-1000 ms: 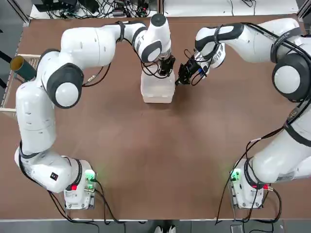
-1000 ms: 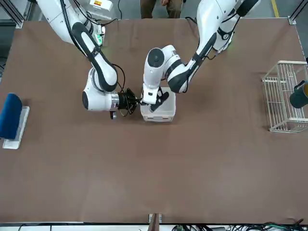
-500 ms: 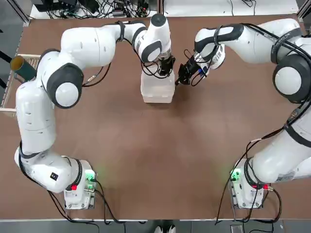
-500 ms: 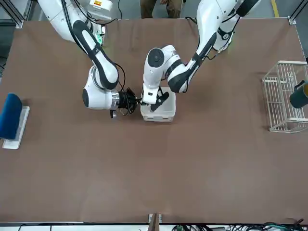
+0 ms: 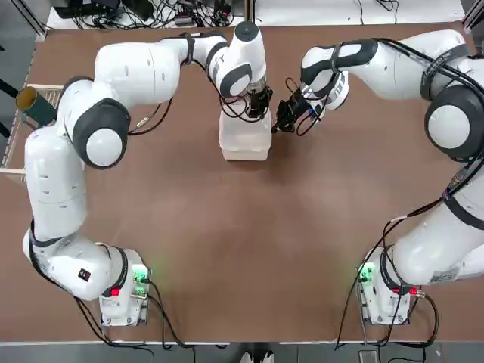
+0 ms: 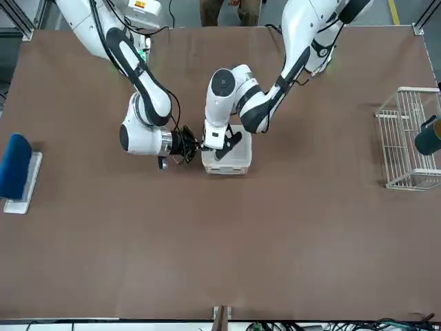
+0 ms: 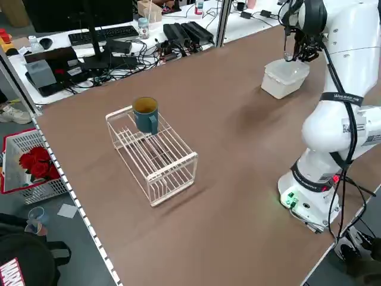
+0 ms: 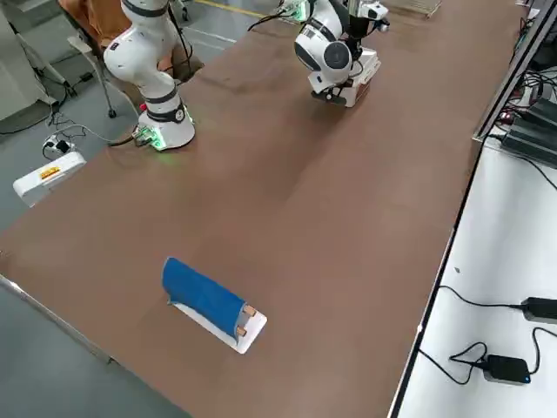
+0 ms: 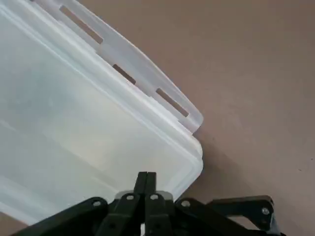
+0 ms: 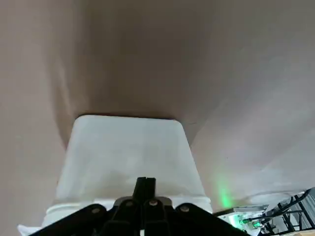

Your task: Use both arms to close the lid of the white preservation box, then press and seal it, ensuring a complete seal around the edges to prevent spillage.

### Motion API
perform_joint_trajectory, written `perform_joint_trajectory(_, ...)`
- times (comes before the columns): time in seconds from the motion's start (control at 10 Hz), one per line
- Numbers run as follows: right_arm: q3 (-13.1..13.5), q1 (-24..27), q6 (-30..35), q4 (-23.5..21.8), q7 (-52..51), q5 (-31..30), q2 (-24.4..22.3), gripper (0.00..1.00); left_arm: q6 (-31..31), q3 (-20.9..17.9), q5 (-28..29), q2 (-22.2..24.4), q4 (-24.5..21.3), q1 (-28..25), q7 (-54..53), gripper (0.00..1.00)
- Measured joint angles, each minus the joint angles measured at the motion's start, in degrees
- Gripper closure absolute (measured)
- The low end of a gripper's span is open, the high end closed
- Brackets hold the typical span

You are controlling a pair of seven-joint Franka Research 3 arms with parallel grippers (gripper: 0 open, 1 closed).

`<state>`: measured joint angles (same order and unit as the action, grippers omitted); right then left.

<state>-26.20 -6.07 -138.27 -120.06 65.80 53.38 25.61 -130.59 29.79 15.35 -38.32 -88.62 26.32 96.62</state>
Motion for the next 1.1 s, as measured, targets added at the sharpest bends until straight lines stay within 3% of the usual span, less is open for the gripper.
perform_joint_trajectory(0.4,-0.07,-0.03,-0.17,0.02,0.06,0.02,0.24,0.99,0.0,-0.01,0.0,0.0,0.03,-0.03,0.0,0.99)
perform_joint_trajectory(0.8,1.93,1.13,10.67,3.96,0.16,-1.01,-2.09,0.97,4.11,-0.15,0.11,0.46,0.73,-2.23,-0.67,0.99)
perform_joint_trajectory(1.0,5.35,1.5,16.71,8.43,2.75,-8.67,-4.22,0.96,9.59,0.43,0.22,2.08,0.69,-5.8,-3.58,0.99)
perform_joint_trajectory(1.1,6.68,1.81,20.01,12.38,4.79,-14.59,-4.61,0.96,11.63,2.48,0.22,2.86,0.18,-8.47,-4.87,0.99)
